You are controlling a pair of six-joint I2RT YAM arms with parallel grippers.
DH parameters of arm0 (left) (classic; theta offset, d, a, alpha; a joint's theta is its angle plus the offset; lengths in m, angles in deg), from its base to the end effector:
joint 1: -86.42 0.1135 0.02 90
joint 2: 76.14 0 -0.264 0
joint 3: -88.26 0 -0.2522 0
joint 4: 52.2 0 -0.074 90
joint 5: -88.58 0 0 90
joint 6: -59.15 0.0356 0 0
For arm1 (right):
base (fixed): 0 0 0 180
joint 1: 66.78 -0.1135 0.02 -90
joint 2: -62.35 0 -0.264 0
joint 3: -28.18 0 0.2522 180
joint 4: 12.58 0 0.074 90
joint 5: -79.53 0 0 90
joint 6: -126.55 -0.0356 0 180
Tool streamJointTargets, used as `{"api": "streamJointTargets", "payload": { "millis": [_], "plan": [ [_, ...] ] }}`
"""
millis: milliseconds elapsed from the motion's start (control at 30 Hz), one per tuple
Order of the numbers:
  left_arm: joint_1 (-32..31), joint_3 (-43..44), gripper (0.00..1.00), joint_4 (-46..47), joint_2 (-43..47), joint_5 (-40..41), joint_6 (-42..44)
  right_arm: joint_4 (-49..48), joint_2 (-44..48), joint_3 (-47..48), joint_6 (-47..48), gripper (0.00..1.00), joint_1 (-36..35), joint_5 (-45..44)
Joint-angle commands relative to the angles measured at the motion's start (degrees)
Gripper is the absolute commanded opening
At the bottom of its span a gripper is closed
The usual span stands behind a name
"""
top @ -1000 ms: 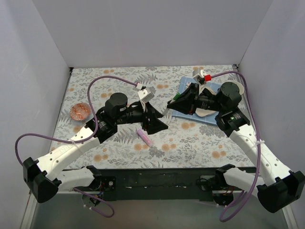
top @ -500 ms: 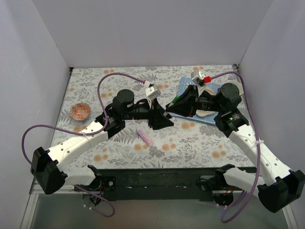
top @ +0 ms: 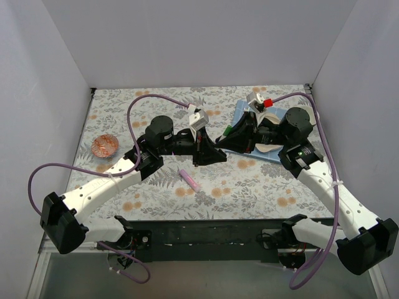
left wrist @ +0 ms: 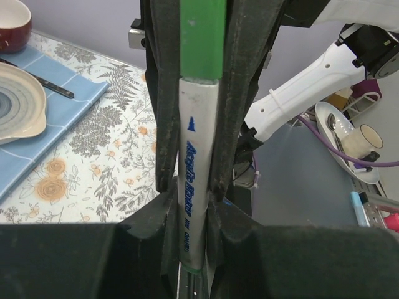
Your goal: Insert the pens into the pen caps
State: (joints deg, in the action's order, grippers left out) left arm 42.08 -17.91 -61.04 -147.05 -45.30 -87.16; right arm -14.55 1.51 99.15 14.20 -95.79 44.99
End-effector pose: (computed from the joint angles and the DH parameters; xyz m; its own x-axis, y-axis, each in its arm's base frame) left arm 0.1863 -0.2166 0.3656 -0.8704 0.0120 -0.4923 0.4916 0.0786 -0.8673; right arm 0.1884 0.1380 0.4081 -0.2029 0.1340 -0.9700 -0.9755 0.0587 0.2121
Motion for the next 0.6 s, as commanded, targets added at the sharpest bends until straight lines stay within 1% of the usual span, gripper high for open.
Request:
{"api": "streamJointTargets", "payload": {
  "millis": [0, 67, 133, 200, 233, 300, 367, 400, 467, 500, 567],
  "plan": [
    [0.83, 1.19, 0.08, 1.66, 0.87, -1.03, -1.69, 0.86, -0.59, -0.09, 3.27, 0.01, -0.52, 0.7],
    [1.36, 1.19, 0.08, 1.4, 0.69, -1.82, -1.69, 3.15, -0.95, 0.36, 4.41, 0.01, -0.6, 0.44],
    [1.8, 1.27, 0.1, 1.14, 0.69, -2.44, -1.43, 3.25, -1.21, 0.1, 4.68, 0.01, -0.6, 0.61],
    [2.15, 1.19, 0.23, 0.96, 0.69, -2.7, -1.17, 3.6, -1.21, 0.09, 4.77, 0.01, -0.69, 0.61],
    [2.32, 1.19, 0.26, 0.96, 0.78, -2.97, -1.17, 3.68, -1.3, 0.18, 5.12, 0.01, -0.69, 0.61],
    [2.76, 1.18, 0.27, 1.14, 0.69, -3.66, -1.25, 4.12, -1.47, 0.18, 5.3, 0.01, -0.6, 0.61],
    [2.94, 1.19, 0.31, 1.05, 0.6, -4.02, -1.34, 4.48, -1.74, 0.53, 5.82, 0.01, -0.69, 0.7],
    [3.2, 1.27, 0.31, 0.87, 0.52, -4.37, -1.34, 4.74, -1.83, 0.53, 5.83, 0.01, -0.78, 0.61],
    [3.38, 1.27, 0.3, 0.96, 0.34, -5.16, -1.34, 4.65, -1.83, 0.45, 5.74, 0.01, -0.69, 0.26],
    [3.55, 1.01, 0.22, 1.05, 0.25, -5.34, -1.34, 4.39, -1.83, 0.36, 5.74, 0.01, -0.69, 0.35],
    [3.64, 0.57, 0.11, 1.48, 0.25, -6.31, -1.52, 4.48, -2.0, 0.44, 5.56, 0.01, -0.69, 0.09]
  ]
}}
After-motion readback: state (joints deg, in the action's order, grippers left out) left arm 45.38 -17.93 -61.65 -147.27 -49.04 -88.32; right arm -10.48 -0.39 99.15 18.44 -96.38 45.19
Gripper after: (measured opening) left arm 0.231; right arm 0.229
